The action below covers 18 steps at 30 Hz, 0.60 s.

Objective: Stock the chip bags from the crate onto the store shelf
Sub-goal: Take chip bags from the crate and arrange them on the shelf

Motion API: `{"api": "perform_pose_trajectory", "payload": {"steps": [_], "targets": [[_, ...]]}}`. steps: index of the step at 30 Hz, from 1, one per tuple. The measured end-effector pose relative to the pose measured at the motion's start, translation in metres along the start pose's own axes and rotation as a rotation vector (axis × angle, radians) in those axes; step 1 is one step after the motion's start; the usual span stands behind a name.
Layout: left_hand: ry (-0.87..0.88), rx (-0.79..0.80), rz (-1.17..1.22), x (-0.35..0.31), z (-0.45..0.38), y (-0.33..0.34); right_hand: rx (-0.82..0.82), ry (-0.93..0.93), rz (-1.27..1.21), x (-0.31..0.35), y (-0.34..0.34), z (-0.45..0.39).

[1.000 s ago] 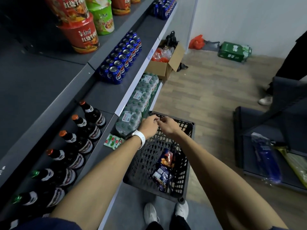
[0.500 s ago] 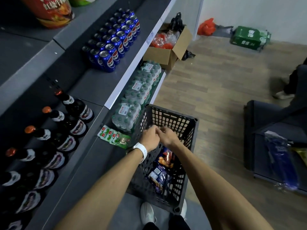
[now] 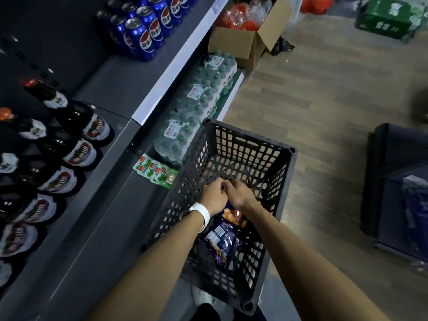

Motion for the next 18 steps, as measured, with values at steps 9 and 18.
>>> {"api": "perform_pose_trajectory", "payload": {"steps": [9,18], "targets": [[-0.096,0.034,0.013,0.057,-0.065,0.066,-0.075,0.141,0.048,-0.060,0.015,-0.060],[-0.137,0.064,0.012,0.091,-0.105,0.102,0.001,0.242,0.169,-0.105,0.049,-0.088]]}}
Point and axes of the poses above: each hand's wrist, its own z-axis away from the middle knuckle, its own y-axis out of the palm, x = y × z, the point moved 4 cm from there along -z, towards the middle knuckle, and after that the axes turned 3 degrees about -y, right-handed, at the moved point
